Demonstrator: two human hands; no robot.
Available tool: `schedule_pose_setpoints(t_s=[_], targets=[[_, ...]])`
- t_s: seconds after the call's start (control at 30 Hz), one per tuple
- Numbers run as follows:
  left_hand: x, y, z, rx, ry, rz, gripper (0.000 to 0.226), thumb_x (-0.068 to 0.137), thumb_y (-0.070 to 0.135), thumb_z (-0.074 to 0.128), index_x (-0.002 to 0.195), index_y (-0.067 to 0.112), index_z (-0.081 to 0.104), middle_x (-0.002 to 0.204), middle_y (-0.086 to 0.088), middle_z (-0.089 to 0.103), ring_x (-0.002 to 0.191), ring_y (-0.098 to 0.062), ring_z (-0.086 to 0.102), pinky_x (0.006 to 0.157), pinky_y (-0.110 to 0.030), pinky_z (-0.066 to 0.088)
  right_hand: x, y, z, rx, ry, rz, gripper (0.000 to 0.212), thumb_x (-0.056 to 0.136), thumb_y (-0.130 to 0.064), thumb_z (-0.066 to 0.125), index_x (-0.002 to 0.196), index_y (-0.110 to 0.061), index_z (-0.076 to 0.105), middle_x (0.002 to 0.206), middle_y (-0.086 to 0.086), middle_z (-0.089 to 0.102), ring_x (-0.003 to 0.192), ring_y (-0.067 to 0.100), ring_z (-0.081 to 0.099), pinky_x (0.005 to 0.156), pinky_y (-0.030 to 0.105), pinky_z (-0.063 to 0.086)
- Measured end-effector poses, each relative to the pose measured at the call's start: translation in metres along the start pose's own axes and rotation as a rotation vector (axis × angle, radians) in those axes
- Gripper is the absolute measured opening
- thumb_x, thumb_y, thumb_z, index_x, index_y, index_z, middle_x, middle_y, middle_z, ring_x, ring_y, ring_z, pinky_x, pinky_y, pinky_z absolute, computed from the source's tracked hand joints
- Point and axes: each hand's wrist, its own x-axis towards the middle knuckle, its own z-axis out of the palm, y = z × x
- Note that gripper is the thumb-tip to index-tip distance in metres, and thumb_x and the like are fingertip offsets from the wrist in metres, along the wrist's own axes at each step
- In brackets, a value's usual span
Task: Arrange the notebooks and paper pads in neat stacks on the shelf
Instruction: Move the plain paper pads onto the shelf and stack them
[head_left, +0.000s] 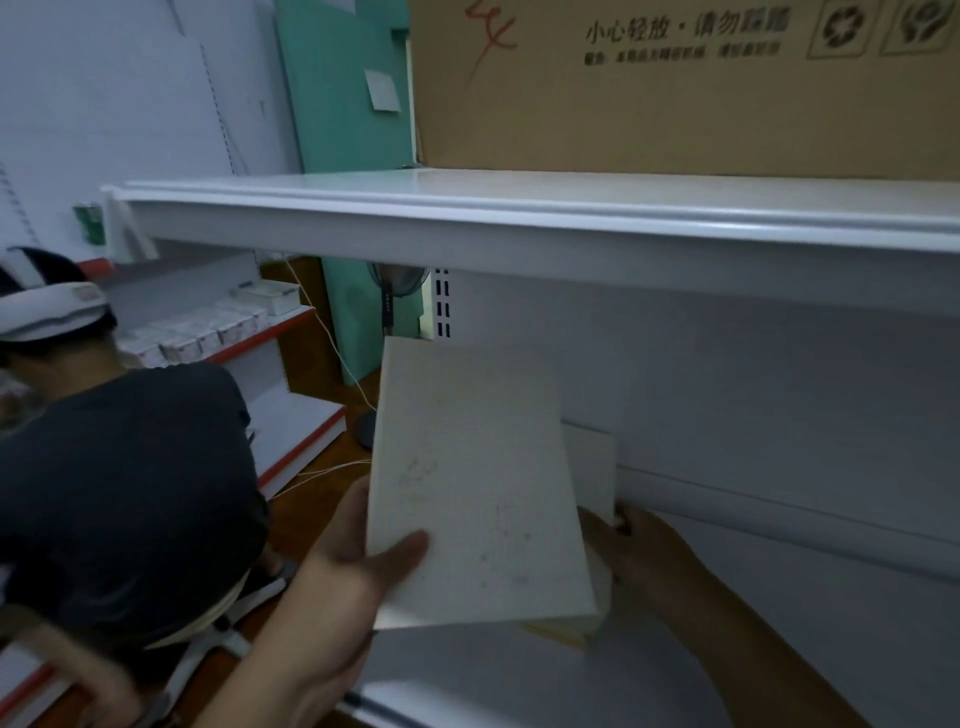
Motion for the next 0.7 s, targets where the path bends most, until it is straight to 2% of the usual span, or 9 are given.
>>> schedule_pose_setpoints(t_s=[0.13,0.23,0.3,0.37,0.47,0.53,0.6,0.67,0.7], targets=[[-0.004,0.004,-0.010,-0.015,0.110,0.045,0.056,0.071,-0.006,0.064,0.111,0.033,0.054,0.103,-0.004,0.069,0.098,-0.030,0.065,0.072,-0.040,0.054,-0.005,0.008,-0.023,-0.004,0.058,-0.047,0.023,0.090,-0.029,0.059,0.098,-0.011,0.069,0.081,0.000,0.068,0.069,0.014,0.063,0.052,0.018,0.049],[-0.007,0.011,-0.018,0.004,0.192,0.082,0.057,0.081,-0.011,0.056,0.118,0.031,0.047,0.106,-0.001,0.062,0.100,-0.027,0.060,0.069,-0.035,0.050,-0.014,0.010,-0.053,0.297,0.159,-0.015,0.017,0.088,-0.013,0.060,0.100,-0.005,0.069,0.085,0.011,0.072,0.077,0.027,0.066,0.073,0.034,0.053],[-0.009,0.014,-0.022,0.002,0.197,0.093,0.058,0.082,-0.011,0.055,0.115,0.035,0.047,0.108,-0.002,0.060,0.100,-0.027,0.059,0.070,-0.036,0.050,-0.026,0.008,-0.067,0.557,0.094,-0.040,0.021,0.078,-0.013,0.065,0.097,-0.006,0.069,0.085,0.013,0.074,0.073,0.029,0.069,0.067,0.034,0.055],[-0.008,0.012,-0.020,0.033,0.190,0.100,0.054,0.082,-0.007,0.058,0.106,0.041,0.050,0.108,0.000,0.062,0.100,-0.026,0.061,0.070,-0.035,0.052,-0.034,0.000,-0.068,0.636,0.000,-0.080,0.030,0.067,-0.021,0.068,0.093,-0.007,0.069,0.081,0.008,0.076,0.068,0.023,0.072,0.057,0.030,0.057],[-0.009,0.005,-0.004,0.032,0.128,0.054,0.040,0.080,0.011,0.064,0.099,0.045,0.053,0.099,0.001,0.070,0.088,-0.024,0.070,0.060,-0.031,0.056,-0.038,-0.021,-0.037,0.543,-0.014,-0.117,0.009,0.083,-0.009,0.061,0.083,-0.009,0.069,0.067,0.001,0.074,0.057,0.014,0.069,0.053,0.024,0.054],[-0.011,0.001,0.004,-0.028,0.063,0.000,0.040,0.070,0.019,0.067,0.101,0.042,0.056,0.091,0.000,0.074,0.082,-0.025,0.073,0.058,-0.032,0.058,-0.037,-0.029,-0.010,0.336,0.064,-0.216,0.019,0.088,-0.010,0.059,0.072,-0.014,0.068,0.061,-0.004,0.071,0.056,0.010,0.065,0.055,0.023,0.051],[-0.013,-0.003,0.004,-0.024,0.063,0.002,0.047,0.066,0.015,0.068,0.105,0.038,0.056,0.093,-0.002,0.073,0.086,-0.027,0.072,0.066,-0.039,0.059,-0.032,-0.034,0.008,0.145,0.167,-0.282,0.026,0.091,-0.027,0.057,0.068,-0.018,0.066,0.067,-0.006,0.069,0.062,0.011,0.063,0.058,0.022,0.048],[-0.014,-0.002,-0.001,-0.004,0.096,0.022,0.049,0.070,0.011,0.068,0.110,0.036,0.056,0.099,-0.003,0.071,0.093,-0.029,0.069,0.078,-0.045,0.057,-0.020,-0.032,0.013,-0.047,0.285,-0.246,0.033,0.090,-0.048,0.050,0.090,-0.021,0.068,0.089,0.002,0.069,0.084,0.018,0.064,0.070,0.022,0.048],[-0.014,-0.002,-0.005,-0.006,0.111,0.028,0.049,0.071,0.010,0.067,0.111,0.036,0.056,0.101,-0.003,0.070,0.095,-0.029,0.068,0.082,-0.048,0.056,-0.013,-0.030,0.012,-0.195,0.305,-0.180,0.049,0.085,-0.058,0.049,0.111,-0.019,0.063,0.107,0.006,0.066,0.101,0.023,0.062,0.082,0.027,0.047]])
